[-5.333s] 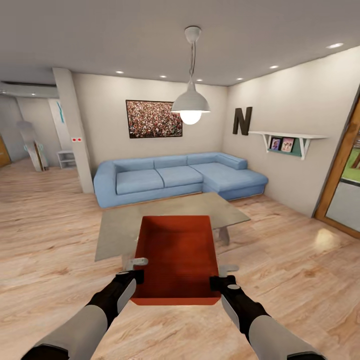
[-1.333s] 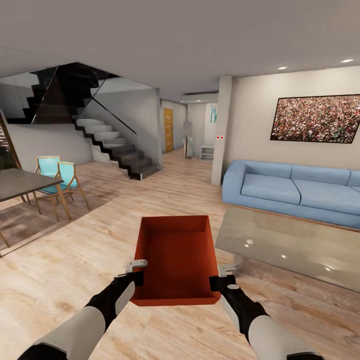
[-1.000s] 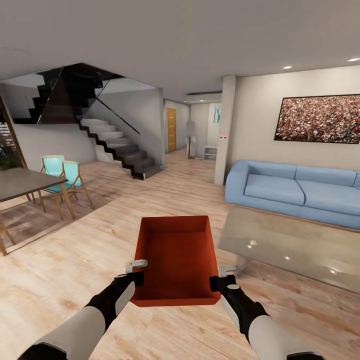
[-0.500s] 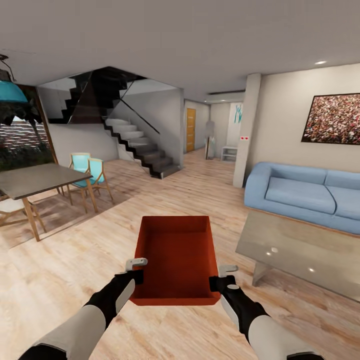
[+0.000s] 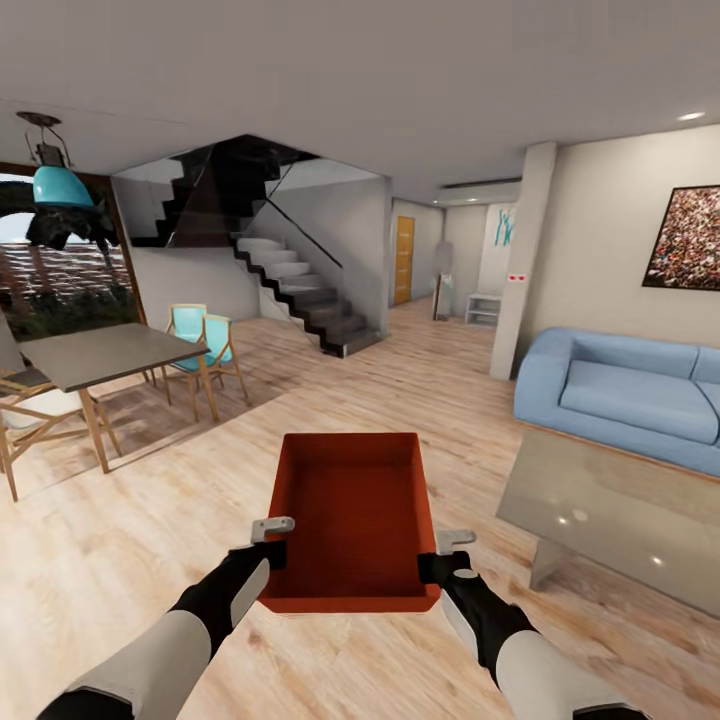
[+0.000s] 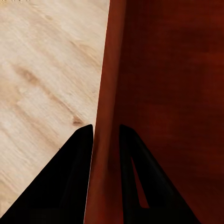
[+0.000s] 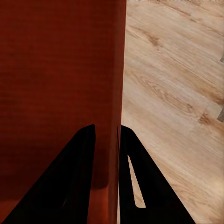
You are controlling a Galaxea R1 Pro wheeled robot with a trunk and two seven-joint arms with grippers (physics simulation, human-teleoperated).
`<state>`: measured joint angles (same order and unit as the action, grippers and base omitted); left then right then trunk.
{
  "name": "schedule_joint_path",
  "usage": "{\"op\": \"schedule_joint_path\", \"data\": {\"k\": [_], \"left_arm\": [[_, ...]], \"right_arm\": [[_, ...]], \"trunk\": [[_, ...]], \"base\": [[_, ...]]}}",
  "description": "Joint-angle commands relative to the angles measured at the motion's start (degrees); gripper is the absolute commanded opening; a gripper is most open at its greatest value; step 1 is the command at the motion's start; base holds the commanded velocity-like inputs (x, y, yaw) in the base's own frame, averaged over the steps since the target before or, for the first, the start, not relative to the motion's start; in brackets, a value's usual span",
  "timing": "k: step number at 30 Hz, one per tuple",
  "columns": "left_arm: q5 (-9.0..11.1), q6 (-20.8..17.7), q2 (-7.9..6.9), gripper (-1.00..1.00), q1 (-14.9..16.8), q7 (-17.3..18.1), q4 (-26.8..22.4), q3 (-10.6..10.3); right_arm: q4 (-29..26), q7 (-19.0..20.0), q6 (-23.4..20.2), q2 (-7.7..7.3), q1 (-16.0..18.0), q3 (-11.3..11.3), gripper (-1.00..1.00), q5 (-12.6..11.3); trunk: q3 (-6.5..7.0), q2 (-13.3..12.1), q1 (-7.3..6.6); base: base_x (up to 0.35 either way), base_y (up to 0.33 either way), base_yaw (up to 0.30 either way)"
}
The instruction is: Move the two storage containers from the living room to the garage. In the garage, place one container on the floor and stack the other container on top of it (either order is fine).
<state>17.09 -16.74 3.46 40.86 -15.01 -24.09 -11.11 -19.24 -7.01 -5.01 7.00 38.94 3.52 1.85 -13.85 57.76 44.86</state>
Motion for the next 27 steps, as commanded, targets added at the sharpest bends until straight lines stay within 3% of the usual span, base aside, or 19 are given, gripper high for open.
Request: {"op": "schedule_joint_path", "data": {"k": [1,8,9,14,18,27], "left_arm": [[-0.7,2.6,-0.35,-1.0,0.1,-0.8,-0.3,1.4],[-0.7,2.6,-0.38,-1.0,0.1,-0.8,-0.3,1.4],[0.2,0.1,-0.3,-1.0,0.1,-0.8,-0.4,0.0],[2.2,1.3,-0.34,-1.0,0.1,-0.5,0.4,-1.4],[1.3,0.3,-0.53,-1.0,0.0,-0.4,-0.3,-0.8],[2.0,0.1,-0.58,-1.0,0.0,-0.9,-0.4,-1.7]], "right_arm": [[0.0,-0.5,-0.4,-0.1,0.0,0.7,-1.0,-0.5],[0.0,-0.5,-0.5,-0.14,0.0,0.7,-1.0,-0.7],[0.0,-0.6,-0.2,-0.23,0.0,0.7,-1.0,-0.4],[0.0,-0.7,0.0,0.03,0.0,0.6,-1.0,0.7],[0.0,-0.7,-0.1,0.19,0.0,0.0,-1.0,0.8],[0.0,-0.7,-0.2,0.21,0.0,0.2,-1.0,0.4]], "trunk": [[-0.08,0.1,0.04],[-0.08,0.1,0.04],[-0.08,0.1,0.04],[-0.08,0.1,0.04],[-0.08,0.1,0.04],[-0.08,0.1,0.04]], "base": [[0.314,0.0,0.002],[0.32,0.0,0.0],[0.0,0.0,0.0],[0.0,0.0,0.0],[0.0,0.0,0.0],[0.001,0.0,0.0]]}}
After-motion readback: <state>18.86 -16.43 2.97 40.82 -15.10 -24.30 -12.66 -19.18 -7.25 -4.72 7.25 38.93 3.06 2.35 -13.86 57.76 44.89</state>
